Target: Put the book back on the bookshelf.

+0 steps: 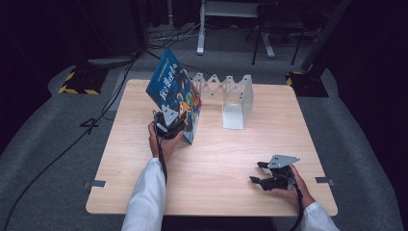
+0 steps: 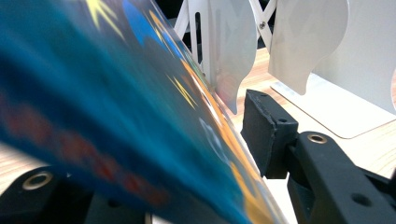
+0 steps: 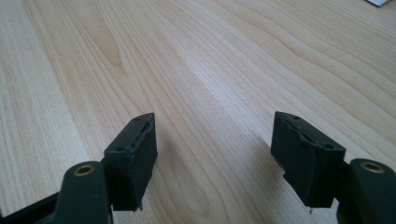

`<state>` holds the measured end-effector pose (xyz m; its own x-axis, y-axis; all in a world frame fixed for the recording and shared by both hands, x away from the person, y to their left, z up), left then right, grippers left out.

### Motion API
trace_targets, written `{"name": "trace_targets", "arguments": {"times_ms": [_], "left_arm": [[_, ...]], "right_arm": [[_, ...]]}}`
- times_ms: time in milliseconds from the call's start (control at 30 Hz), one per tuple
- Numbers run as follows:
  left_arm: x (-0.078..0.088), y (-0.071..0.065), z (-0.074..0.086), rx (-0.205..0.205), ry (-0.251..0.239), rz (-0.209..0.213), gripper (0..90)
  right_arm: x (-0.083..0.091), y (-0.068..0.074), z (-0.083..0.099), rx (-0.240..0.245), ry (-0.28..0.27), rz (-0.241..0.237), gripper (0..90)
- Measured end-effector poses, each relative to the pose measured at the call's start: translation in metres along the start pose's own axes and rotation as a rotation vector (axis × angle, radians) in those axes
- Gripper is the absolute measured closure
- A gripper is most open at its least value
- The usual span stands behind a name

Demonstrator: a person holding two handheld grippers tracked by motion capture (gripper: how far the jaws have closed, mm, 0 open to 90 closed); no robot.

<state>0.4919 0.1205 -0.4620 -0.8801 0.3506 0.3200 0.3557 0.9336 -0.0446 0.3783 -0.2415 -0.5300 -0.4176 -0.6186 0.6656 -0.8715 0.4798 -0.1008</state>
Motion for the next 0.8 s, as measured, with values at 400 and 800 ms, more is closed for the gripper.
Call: {"name": "trace_targets", "arguments": {"times_ms": [400, 800], "left_arm": [[0.008, 0.002, -0.002, -0.025, 0.037, 0.018, 49.6], [0.016, 0.003, -0.005, -0.036, 0.068, 0.072, 37.7]], "right_arm": [[0.0, 0.0, 0.0, 0.0, 0.0, -0.001, 31.6], [0.0, 0.0, 0.0, -0.005, 0.001, 0.002, 31.3]]}}
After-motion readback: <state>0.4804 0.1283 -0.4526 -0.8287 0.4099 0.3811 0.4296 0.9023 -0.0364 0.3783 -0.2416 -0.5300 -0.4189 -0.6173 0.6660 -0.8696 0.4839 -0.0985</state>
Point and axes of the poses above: each handheld gripper's, and its own axes: x roughly backward along the jaws, z roughly out of its underside, y roughly to its left, the point moved 4 cm from there along -x, roughly forward along the jaws, and after that the axes turned 7 degrees about x, right-handed, at the moved point
